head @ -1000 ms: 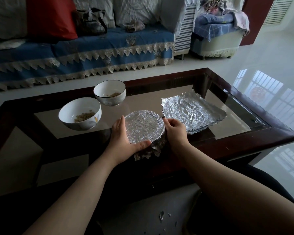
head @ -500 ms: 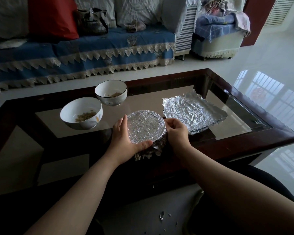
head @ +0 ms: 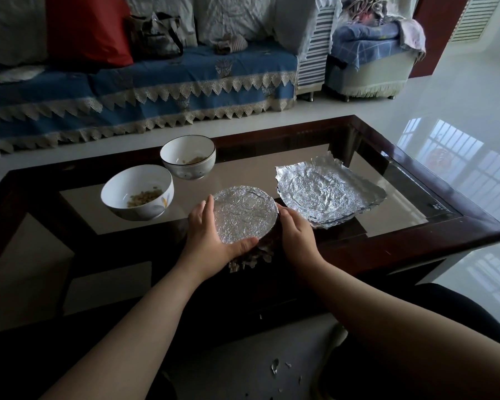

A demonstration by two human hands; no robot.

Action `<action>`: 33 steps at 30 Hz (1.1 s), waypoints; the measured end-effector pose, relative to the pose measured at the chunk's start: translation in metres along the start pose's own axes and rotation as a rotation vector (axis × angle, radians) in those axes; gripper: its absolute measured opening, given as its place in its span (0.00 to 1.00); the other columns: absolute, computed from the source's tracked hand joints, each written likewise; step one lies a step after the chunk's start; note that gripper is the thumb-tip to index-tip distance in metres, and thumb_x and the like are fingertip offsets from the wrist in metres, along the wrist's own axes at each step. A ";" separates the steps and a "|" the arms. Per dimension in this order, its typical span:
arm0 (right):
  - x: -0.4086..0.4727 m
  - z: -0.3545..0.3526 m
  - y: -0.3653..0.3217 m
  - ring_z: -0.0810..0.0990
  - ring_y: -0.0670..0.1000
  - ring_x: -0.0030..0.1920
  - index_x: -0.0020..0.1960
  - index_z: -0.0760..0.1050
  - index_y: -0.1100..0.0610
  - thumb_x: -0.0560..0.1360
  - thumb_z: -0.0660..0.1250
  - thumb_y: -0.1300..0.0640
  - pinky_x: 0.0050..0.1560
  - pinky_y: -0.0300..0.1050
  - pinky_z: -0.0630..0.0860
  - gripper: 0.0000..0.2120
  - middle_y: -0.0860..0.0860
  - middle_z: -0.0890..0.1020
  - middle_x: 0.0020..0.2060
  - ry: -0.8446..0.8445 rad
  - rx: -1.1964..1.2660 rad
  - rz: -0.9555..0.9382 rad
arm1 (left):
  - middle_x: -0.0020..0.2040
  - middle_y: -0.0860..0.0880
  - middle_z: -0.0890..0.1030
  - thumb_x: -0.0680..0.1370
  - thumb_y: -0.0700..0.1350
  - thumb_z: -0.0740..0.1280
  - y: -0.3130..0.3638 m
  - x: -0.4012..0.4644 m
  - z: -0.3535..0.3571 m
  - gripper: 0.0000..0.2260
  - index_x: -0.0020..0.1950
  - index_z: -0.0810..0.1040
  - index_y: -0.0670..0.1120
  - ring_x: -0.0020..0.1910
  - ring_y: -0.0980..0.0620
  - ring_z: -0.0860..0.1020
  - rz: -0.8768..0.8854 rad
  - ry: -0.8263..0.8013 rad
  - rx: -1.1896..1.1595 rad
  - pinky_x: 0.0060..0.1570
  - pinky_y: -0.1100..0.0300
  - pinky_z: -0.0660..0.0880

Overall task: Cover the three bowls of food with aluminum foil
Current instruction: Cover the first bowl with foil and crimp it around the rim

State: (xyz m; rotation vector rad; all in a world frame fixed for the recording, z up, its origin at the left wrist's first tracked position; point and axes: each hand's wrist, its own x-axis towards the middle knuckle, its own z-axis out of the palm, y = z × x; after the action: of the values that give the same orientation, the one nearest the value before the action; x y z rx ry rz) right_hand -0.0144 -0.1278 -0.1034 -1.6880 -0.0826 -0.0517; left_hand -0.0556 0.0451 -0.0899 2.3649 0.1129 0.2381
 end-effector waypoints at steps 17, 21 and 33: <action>0.011 0.004 0.009 0.78 0.56 0.51 0.51 0.73 0.53 0.75 0.68 0.57 0.59 0.59 0.73 0.07 0.57 0.79 0.51 0.038 0.379 0.264 | 0.76 0.45 0.49 0.58 0.67 0.71 0.003 -0.004 0.004 0.58 0.78 0.46 0.47 0.75 0.49 0.54 -0.060 0.038 -0.051 0.71 0.60 0.53; 0.013 0.006 0.008 0.77 0.55 0.44 0.44 0.72 0.53 0.74 0.68 0.57 0.50 0.54 0.72 0.05 0.55 0.79 0.43 0.048 0.421 0.260 | 0.76 0.43 0.51 0.62 0.62 0.75 0.006 -0.007 0.008 0.55 0.78 0.48 0.45 0.75 0.47 0.53 -0.055 0.090 -0.036 0.70 0.61 0.52; 0.005 0.002 0.012 0.79 0.44 0.39 0.47 0.79 0.60 0.78 0.64 0.57 0.44 0.40 0.76 0.08 0.49 0.82 0.38 0.111 0.205 0.084 | 0.76 0.41 0.53 0.61 0.64 0.74 0.013 -0.012 0.018 0.54 0.77 0.50 0.44 0.75 0.47 0.52 -0.088 0.192 -0.043 0.70 0.60 0.52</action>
State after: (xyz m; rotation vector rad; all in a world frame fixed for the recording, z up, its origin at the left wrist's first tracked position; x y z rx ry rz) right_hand -0.0085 -0.1267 -0.1155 -1.4789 0.0643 -0.0709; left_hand -0.0638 0.0213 -0.0956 2.2842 0.3000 0.4198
